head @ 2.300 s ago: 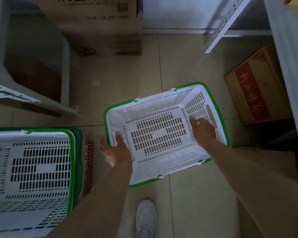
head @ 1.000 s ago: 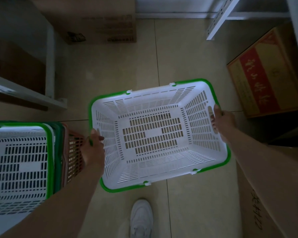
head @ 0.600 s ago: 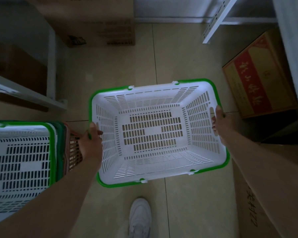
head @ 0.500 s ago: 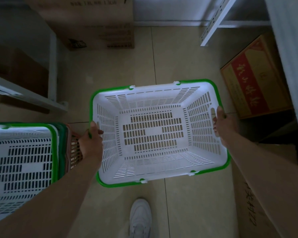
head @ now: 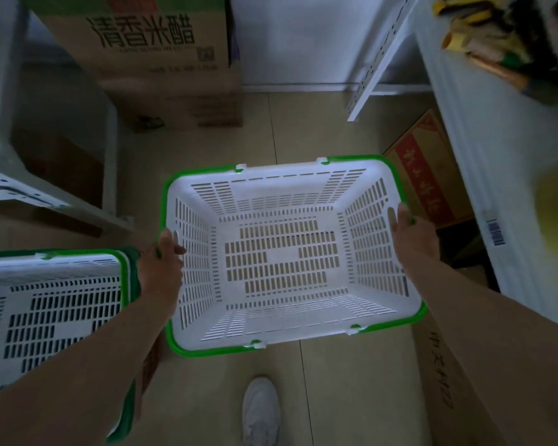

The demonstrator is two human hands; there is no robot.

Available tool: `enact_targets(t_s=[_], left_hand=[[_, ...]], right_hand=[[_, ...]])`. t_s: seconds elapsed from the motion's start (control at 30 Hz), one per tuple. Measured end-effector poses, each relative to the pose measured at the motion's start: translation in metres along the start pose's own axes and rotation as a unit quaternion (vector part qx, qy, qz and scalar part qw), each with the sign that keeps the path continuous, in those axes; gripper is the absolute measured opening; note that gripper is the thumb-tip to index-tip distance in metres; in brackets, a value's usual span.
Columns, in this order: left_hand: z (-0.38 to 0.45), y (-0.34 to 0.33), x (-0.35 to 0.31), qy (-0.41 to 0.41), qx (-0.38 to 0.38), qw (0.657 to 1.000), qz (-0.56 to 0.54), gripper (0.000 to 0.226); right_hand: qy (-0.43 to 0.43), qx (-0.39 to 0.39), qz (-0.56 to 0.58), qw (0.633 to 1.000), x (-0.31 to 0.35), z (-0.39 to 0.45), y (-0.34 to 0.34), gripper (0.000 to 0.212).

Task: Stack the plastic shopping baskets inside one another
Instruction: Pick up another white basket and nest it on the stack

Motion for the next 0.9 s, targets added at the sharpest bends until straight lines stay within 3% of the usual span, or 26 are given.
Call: enact_targets(t_s=[0.53, 0.9], left_hand=[[-0.031, 0.068, -0.104, -0.017, 0.057, 0.997, -0.044, 0.049], [-0.018, 0.149, -0.120, -0.010, 0.037, 0.999, -0.035, 0.052]], right_hand=[[-0.019, -0.064, 0.000, 0.998, 0.051, -0.044, 0.118, 0.087], [0.032, -0.071, -0.032, 0.996, 0.094, -0.095, 0.157, 0.077]])
Point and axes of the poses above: each hand's wrist, its own z-axis towards the middle knuckle, its own y-axis out of the back of the hand, x = y × z, the point moved 4 cm from there along z, towards the middle knuckle, and after that the axes turned 15 degrees about -x, right-handed, at the moved point
